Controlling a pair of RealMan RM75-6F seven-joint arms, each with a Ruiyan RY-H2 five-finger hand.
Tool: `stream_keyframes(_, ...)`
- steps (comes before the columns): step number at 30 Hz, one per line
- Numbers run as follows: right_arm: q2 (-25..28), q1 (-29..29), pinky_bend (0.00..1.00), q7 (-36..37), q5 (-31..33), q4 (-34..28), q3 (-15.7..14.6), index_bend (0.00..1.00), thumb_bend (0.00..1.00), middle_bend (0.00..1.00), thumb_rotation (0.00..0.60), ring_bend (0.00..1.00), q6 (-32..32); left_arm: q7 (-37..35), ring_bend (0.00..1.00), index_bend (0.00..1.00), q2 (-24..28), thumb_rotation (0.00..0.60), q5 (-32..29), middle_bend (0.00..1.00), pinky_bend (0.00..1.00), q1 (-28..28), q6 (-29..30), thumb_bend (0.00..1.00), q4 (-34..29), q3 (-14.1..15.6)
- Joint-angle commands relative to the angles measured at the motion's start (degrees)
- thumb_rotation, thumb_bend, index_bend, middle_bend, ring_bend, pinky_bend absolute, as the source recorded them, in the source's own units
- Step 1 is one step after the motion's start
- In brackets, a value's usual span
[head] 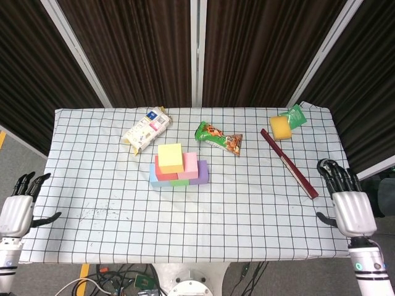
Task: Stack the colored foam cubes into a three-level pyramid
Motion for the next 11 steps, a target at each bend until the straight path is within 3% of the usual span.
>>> stream_keyframes(1, -5.01, -6.44, 0.0, 4.45, -4.64, 7.96, -1.55, 0.0, 0.0, 0.0, 0.6, 0.0, 5.67, 0.85, 0.03, 0.11, 0.02, 0.6, 0.41, 0.16, 0.01, 1.59, 1.29, 0.0, -0.57, 1.14)
stream_keyframes(11, -8.22, -10.08, 0.0, 7.55, -6.39, 14.5, 1.47, 0.0, 0.0, 0.0, 0.6, 0.0, 3.94, 2.84, 0.03, 0.11, 0.45, 0.6, 2.24, 0.15, 0.01, 3.02, 2.69, 0.0, -2.77, 2.18)
